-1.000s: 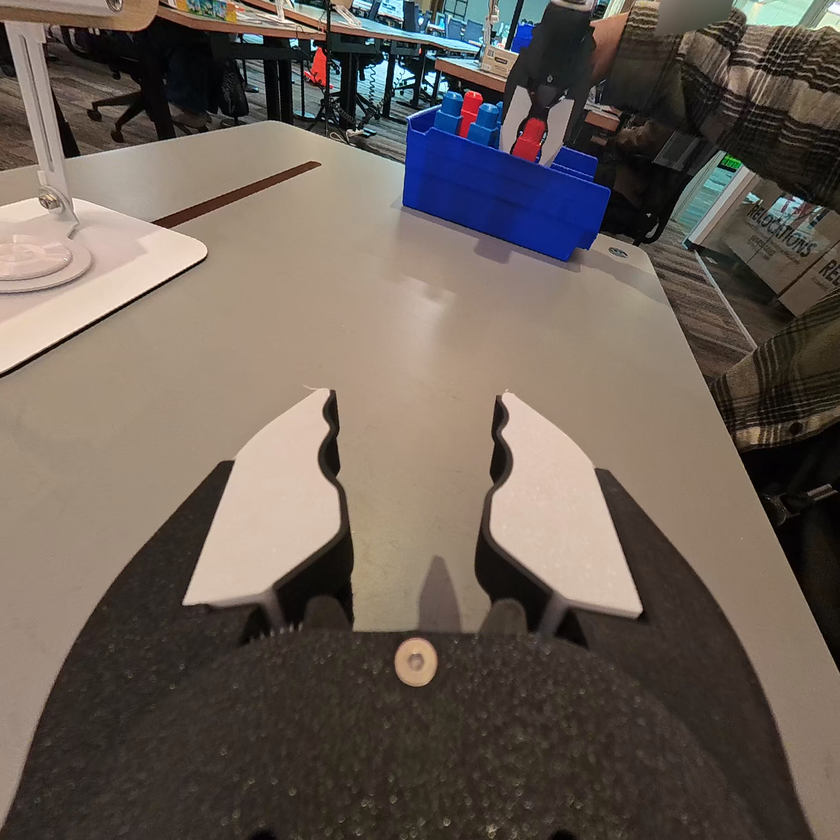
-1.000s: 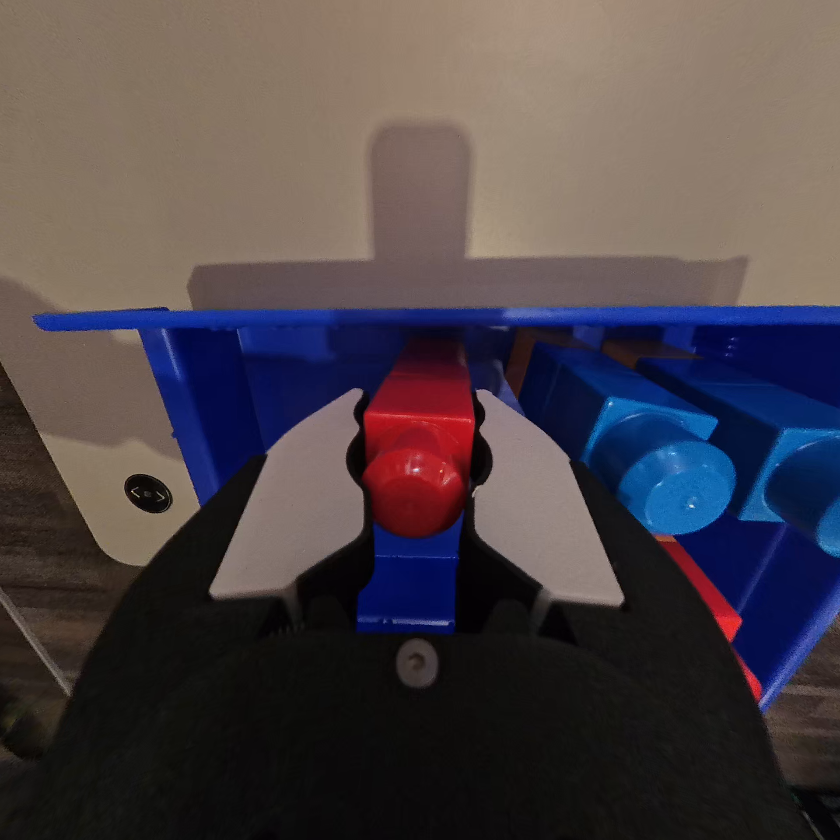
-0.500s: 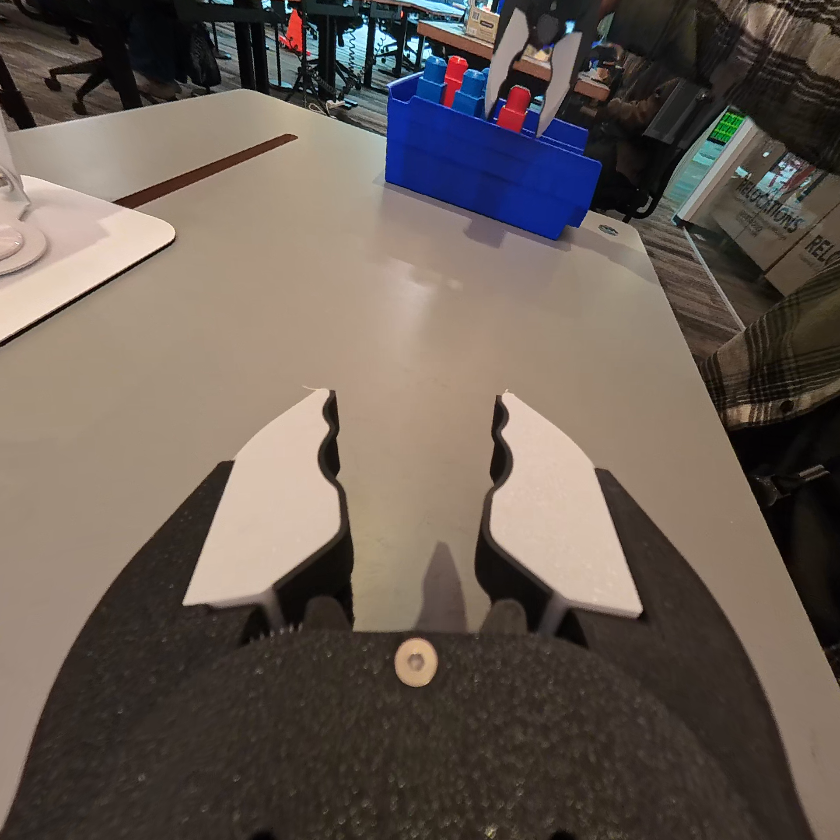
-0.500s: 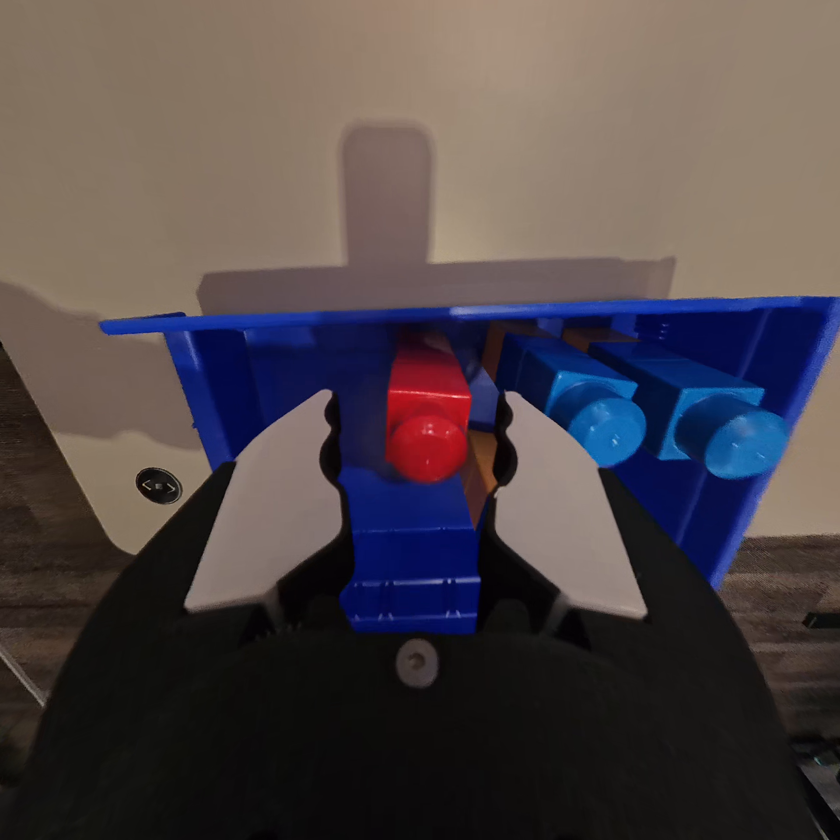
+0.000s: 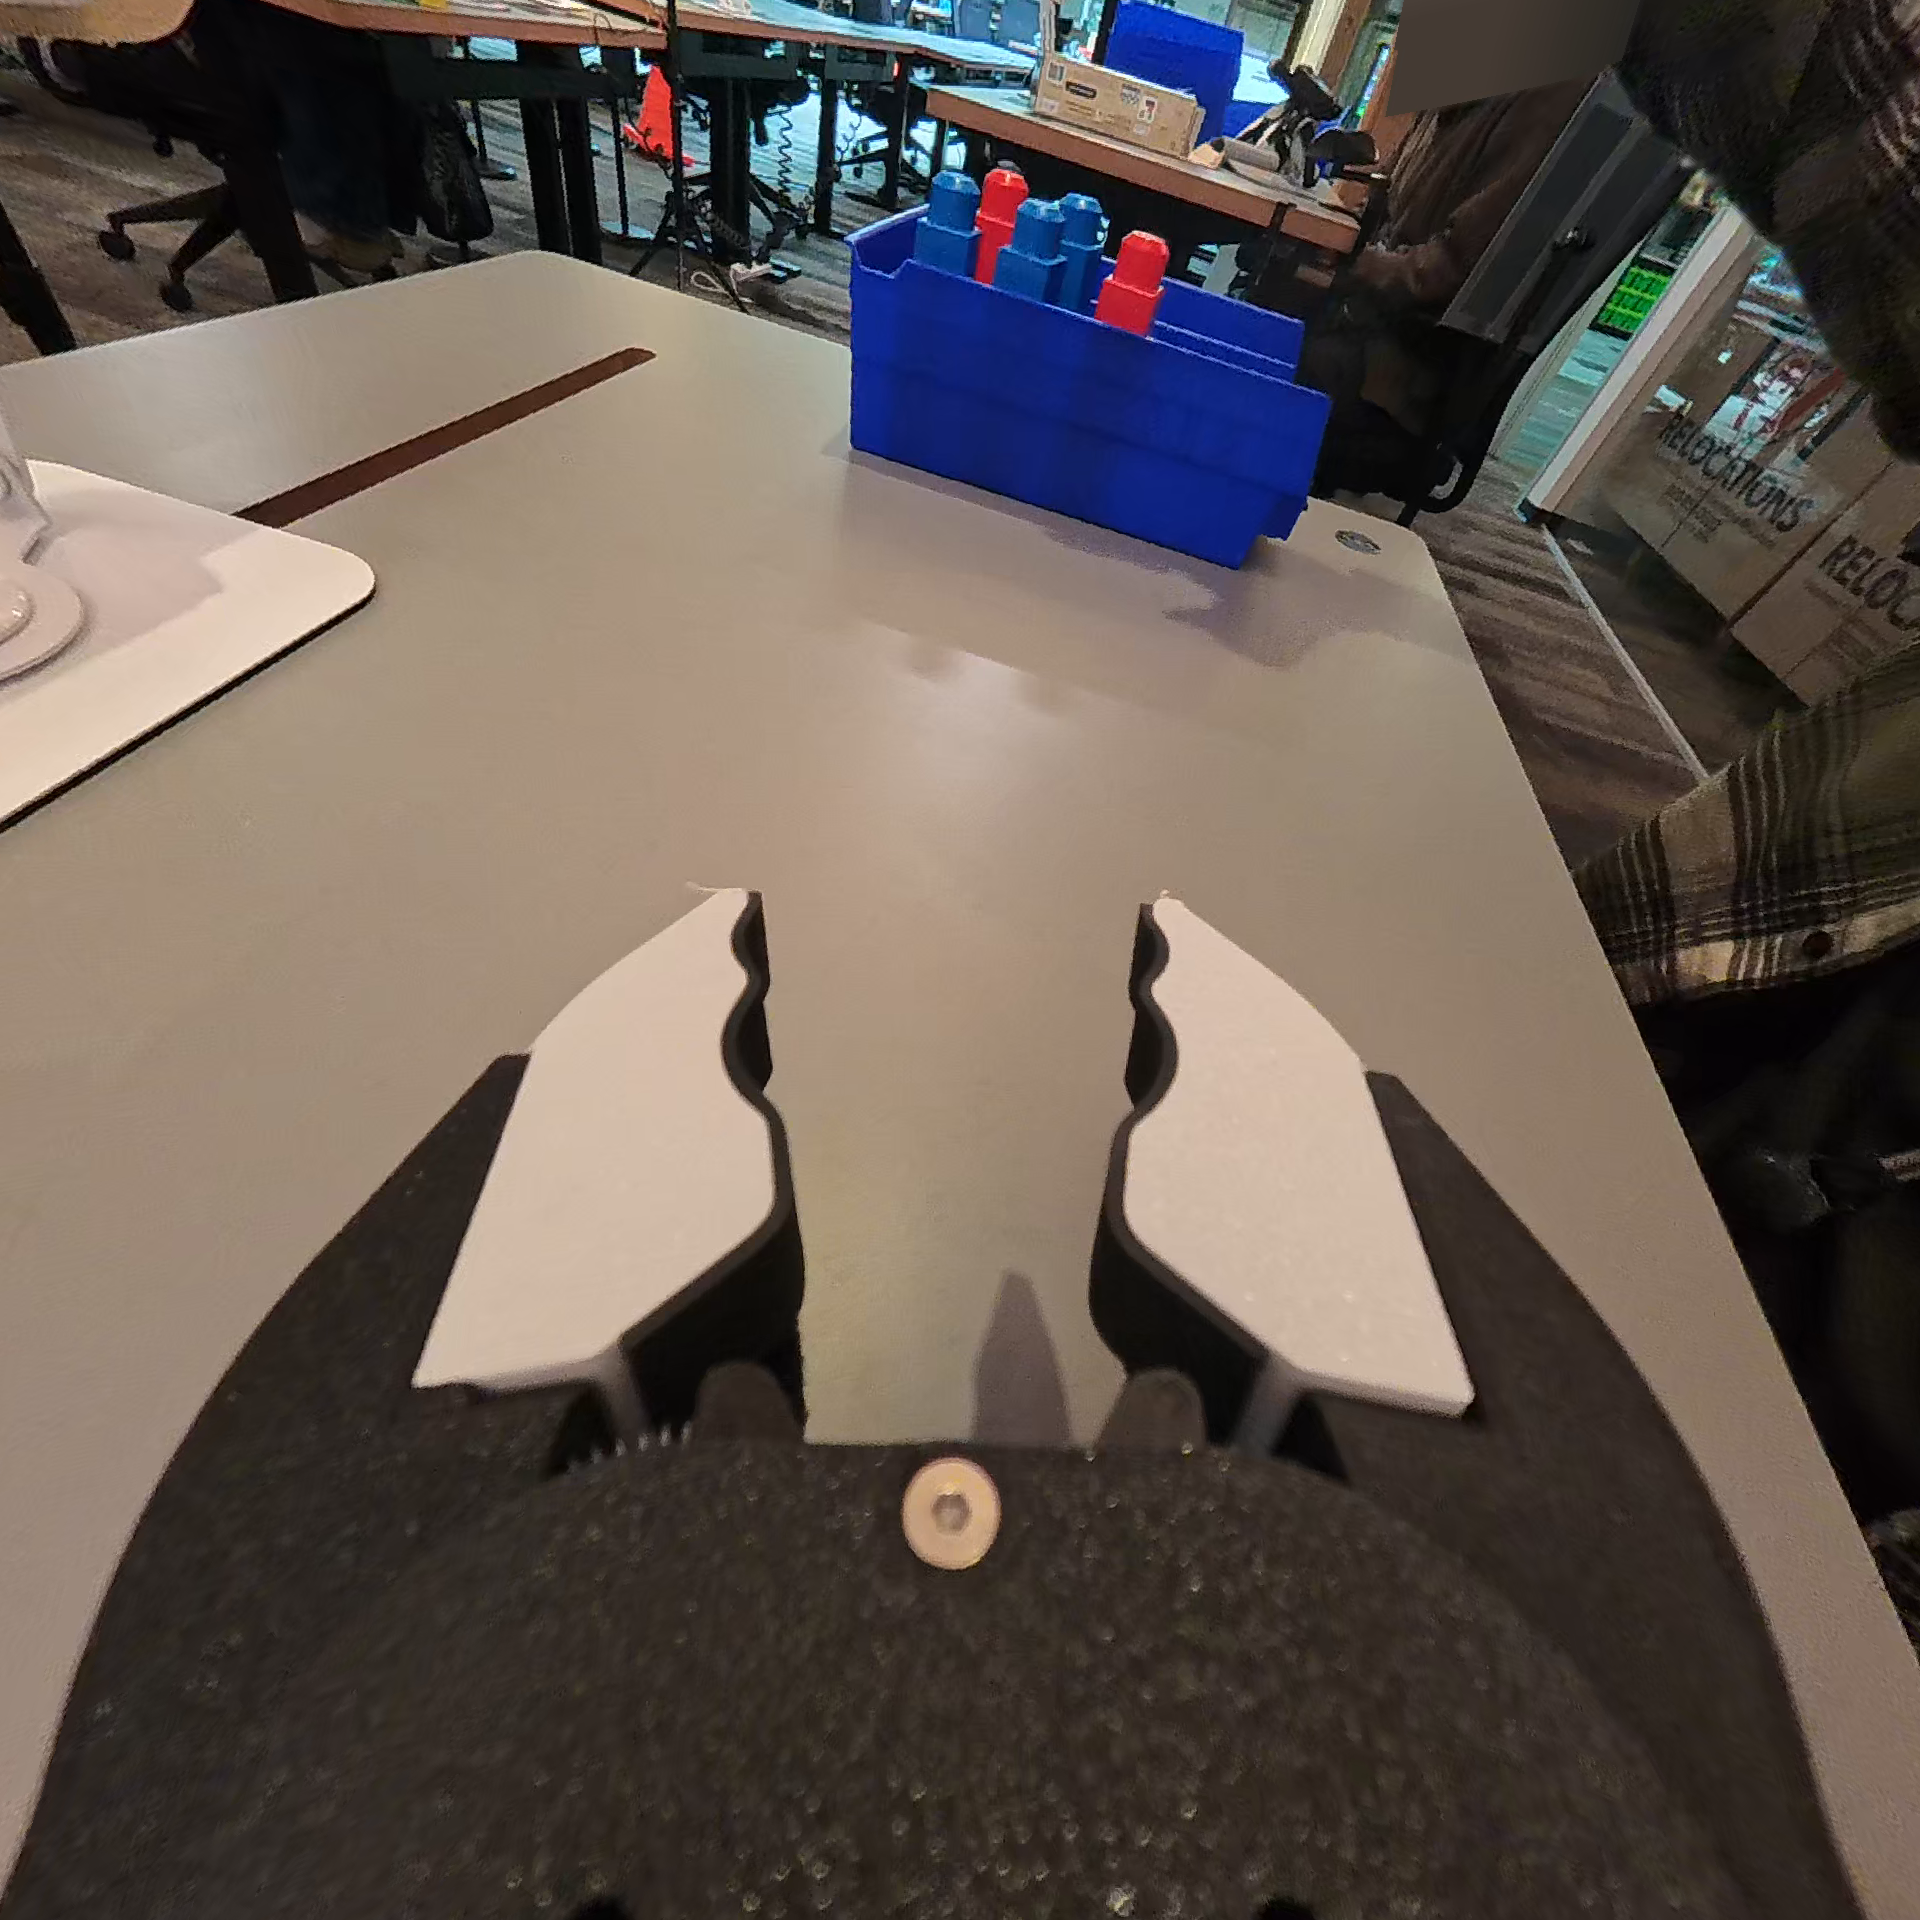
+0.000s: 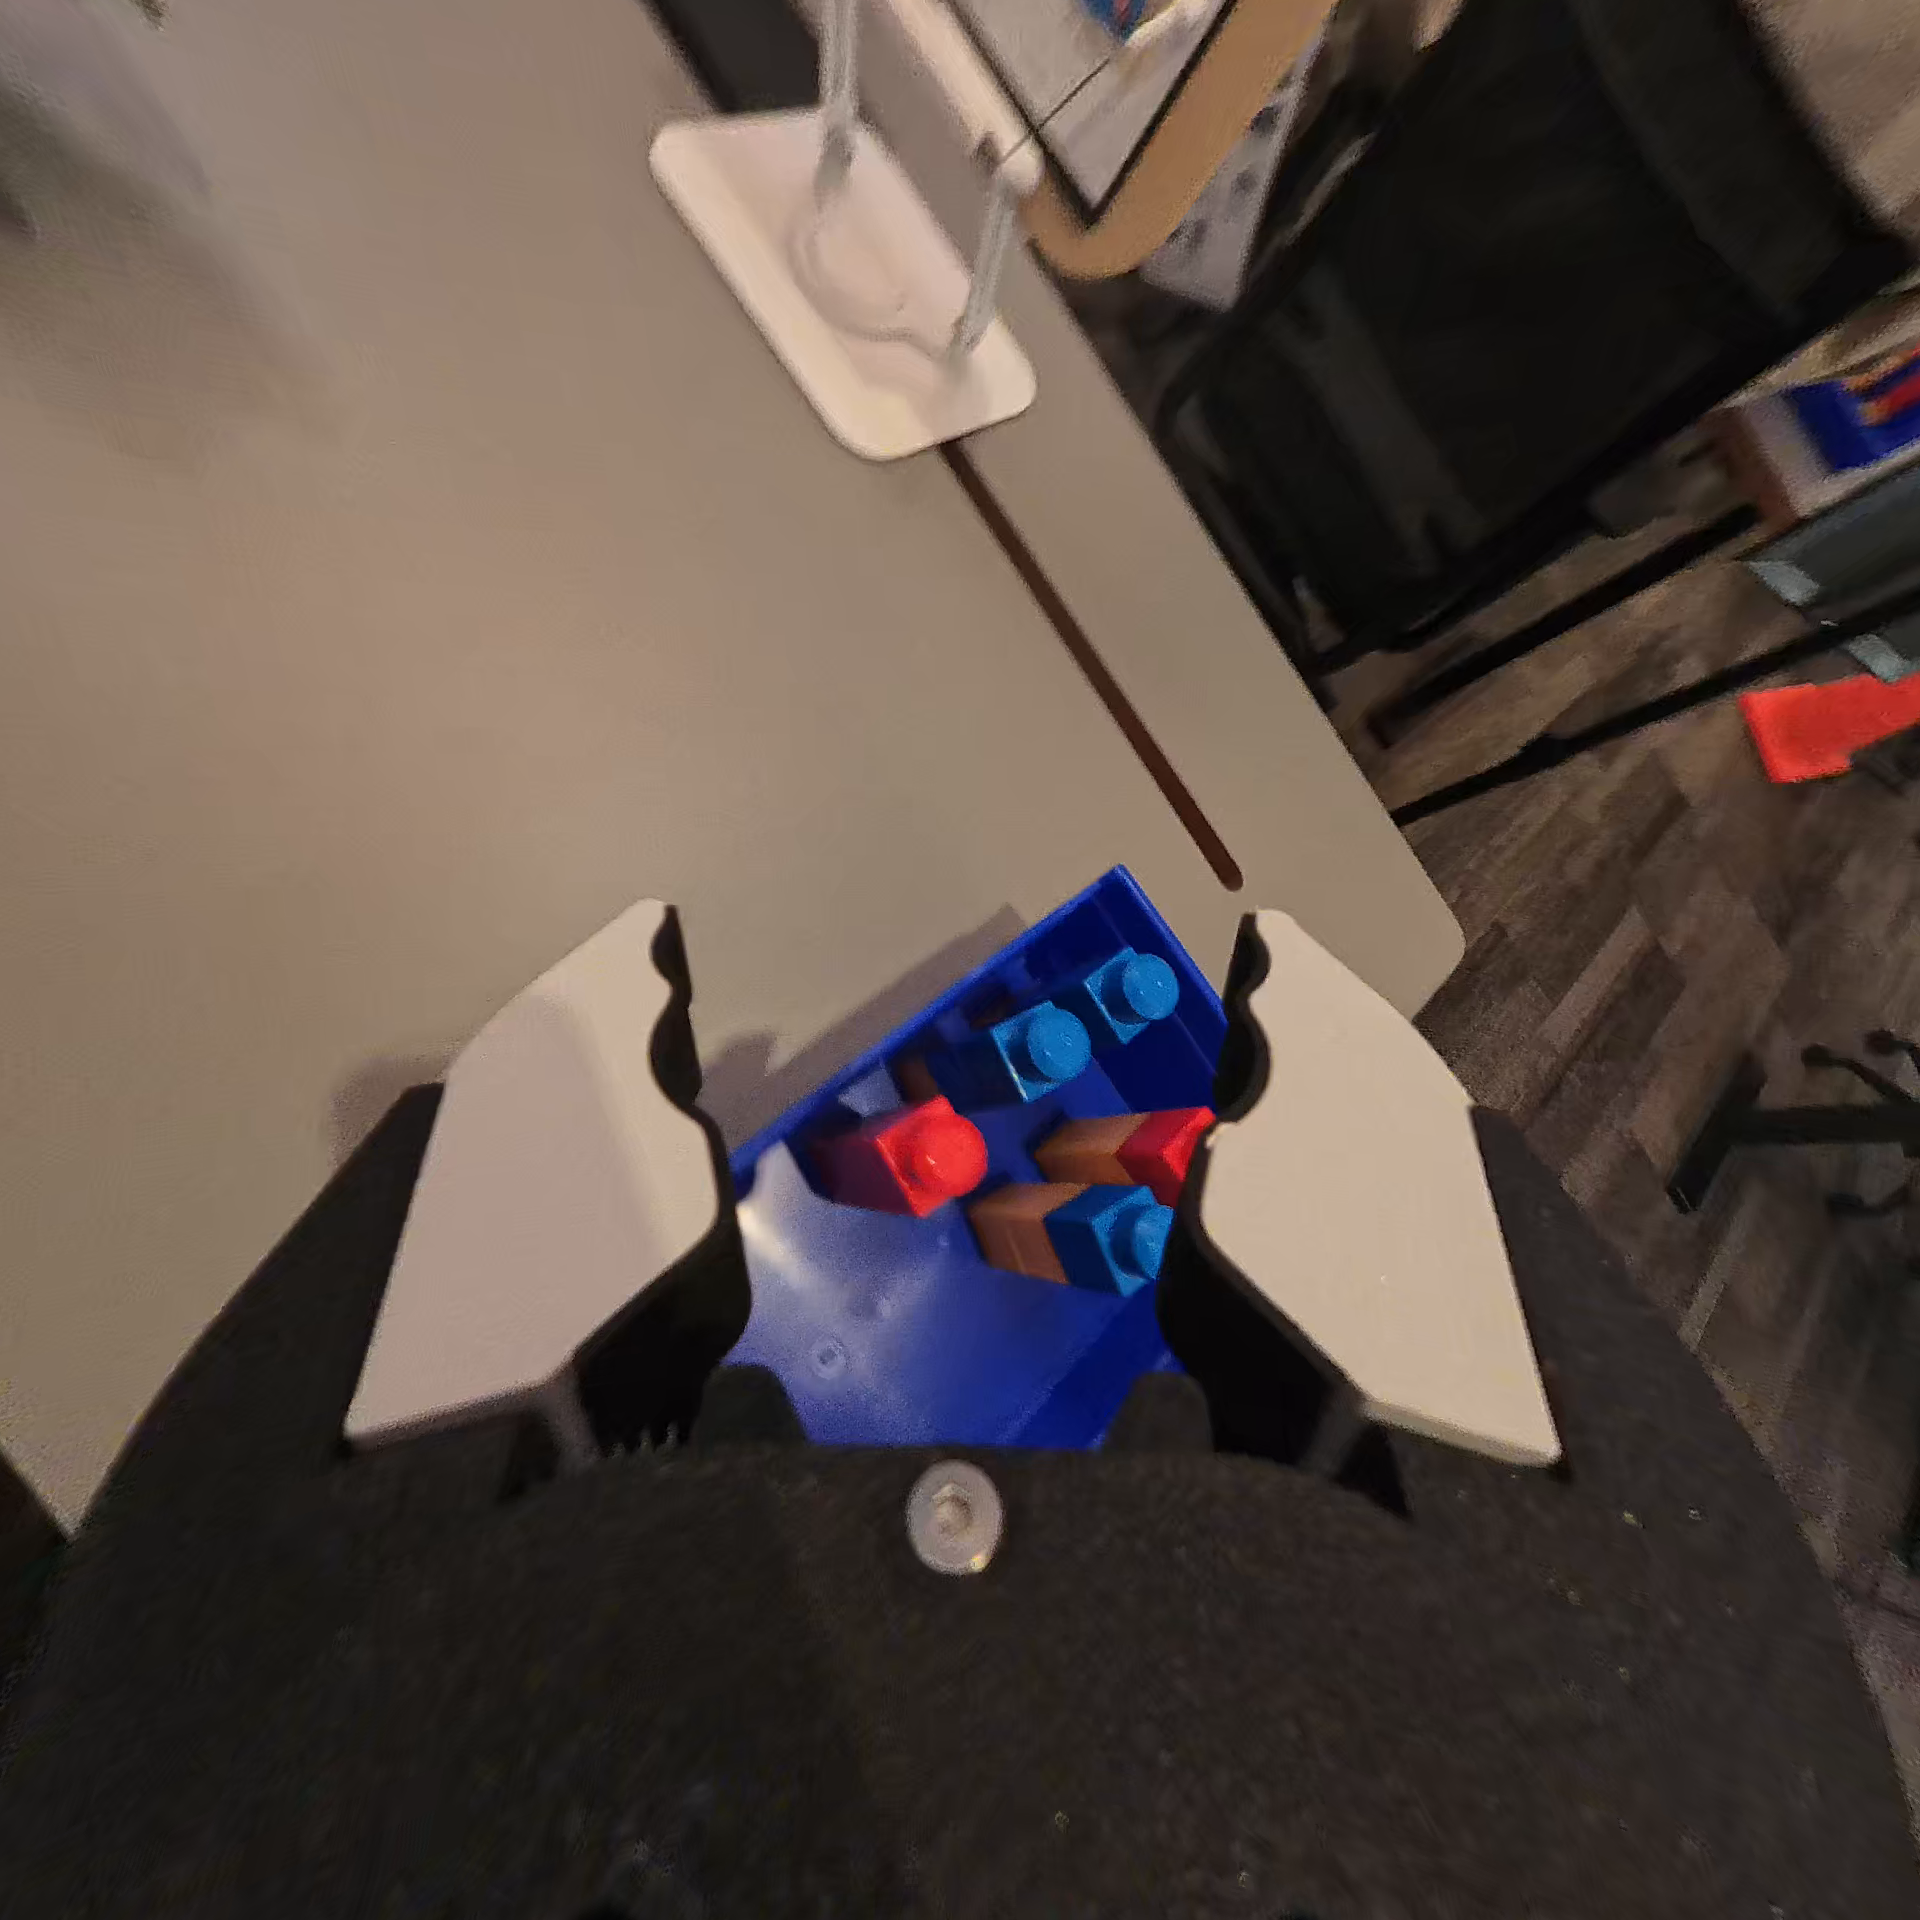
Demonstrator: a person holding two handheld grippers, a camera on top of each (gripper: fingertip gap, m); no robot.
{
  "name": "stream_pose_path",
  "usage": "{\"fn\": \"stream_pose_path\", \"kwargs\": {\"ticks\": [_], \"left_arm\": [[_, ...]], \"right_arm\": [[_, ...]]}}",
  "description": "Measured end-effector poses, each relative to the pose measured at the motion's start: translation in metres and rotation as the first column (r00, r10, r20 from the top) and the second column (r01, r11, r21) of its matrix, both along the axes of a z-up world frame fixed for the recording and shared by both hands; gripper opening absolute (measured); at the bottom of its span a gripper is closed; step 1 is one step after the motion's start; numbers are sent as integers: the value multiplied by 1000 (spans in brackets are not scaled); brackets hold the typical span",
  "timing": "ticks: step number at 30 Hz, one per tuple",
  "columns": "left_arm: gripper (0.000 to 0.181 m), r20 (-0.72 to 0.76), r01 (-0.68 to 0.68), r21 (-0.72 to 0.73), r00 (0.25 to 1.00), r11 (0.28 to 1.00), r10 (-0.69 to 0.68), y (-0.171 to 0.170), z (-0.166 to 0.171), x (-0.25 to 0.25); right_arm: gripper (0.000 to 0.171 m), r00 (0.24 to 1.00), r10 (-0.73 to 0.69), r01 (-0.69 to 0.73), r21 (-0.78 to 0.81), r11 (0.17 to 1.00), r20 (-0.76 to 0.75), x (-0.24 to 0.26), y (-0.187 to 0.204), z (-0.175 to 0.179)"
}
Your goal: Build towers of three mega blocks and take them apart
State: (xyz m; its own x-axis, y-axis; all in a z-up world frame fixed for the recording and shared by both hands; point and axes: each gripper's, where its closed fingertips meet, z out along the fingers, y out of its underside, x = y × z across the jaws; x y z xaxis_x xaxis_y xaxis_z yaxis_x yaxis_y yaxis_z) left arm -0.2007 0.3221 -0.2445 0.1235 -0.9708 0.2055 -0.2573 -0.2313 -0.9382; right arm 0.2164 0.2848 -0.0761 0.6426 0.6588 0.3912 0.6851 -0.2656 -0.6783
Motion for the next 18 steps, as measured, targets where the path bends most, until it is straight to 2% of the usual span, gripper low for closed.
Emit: {"fn": "stream_pose_path", "kwargs": {"ticks": [1,2,3,8,12,15,18], "left_arm": [[66,-1,2,4,1000,1000,-2,-1,1,0],[67,-4,2,9,1000,1000,-2,-3,1,0],[67,-6,2,14,1000,1000,-2,-3,2,0],[67,11,-9,29,1000,1000,9,-5,10,-2],[67,32,-55,49,998,997,54,-4,25,-7],[67,45,-114,76,993,991,111,-5,44,-19],[67,74,-171,92,984,981,165,-14,68,-37]], "right_arm": [[102,999,-41,42,26,999,-31,-6,-4,-1],[113,994,-79,82,43,996,-73,-12,-7,-4],[116,987,-108,116,54,992,-121,-20,-10,-9],[121,921,-159,191,56,980,-356,-66,-24,-43],[107,853,-178,211,12,977,-490,-100,-33,-77],[84,818,-148,188,14,982,-556,-123,-41,-94],[87,788,-143,167,-15,986,-599,-141,-48,-109]]}}
